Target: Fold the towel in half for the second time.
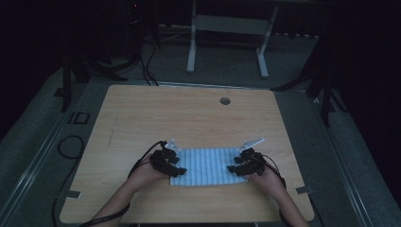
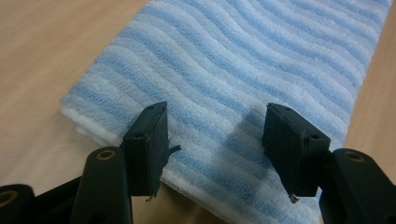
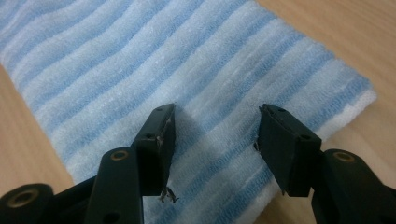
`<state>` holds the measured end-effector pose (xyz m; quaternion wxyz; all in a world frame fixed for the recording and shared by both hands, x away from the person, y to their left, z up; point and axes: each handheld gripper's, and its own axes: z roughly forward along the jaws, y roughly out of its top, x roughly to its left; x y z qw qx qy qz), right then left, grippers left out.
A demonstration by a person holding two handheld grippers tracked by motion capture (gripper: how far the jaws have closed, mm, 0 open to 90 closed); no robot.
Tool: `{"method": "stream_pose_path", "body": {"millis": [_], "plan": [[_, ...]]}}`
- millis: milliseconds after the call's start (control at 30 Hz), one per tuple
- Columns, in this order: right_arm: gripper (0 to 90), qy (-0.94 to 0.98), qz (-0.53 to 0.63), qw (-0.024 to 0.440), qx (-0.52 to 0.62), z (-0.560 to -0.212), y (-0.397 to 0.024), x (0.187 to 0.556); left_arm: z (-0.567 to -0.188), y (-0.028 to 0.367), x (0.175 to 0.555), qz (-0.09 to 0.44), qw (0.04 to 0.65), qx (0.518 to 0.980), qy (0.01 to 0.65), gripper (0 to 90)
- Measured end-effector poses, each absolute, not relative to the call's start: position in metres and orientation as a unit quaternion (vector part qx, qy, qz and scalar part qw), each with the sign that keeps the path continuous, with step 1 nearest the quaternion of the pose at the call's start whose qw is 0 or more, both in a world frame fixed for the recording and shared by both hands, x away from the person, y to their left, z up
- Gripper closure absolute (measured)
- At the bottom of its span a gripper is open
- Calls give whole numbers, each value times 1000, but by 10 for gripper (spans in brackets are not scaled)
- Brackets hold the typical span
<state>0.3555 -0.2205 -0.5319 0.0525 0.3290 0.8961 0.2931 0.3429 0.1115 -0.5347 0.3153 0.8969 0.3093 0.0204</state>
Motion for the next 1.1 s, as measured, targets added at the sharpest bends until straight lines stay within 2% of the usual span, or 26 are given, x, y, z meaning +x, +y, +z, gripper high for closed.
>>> {"method": "stream_pose_path", "body": {"millis": [467, 1100], "plan": [[448, 897, 284, 51, 334, -531, -183, 393, -533, 140, 379, 35, 295, 891, 343, 431], [434, 897, 262, 61, 351, -529, -146, 426, -530, 155, 411, 53, 262, 893, 362, 429]]}}
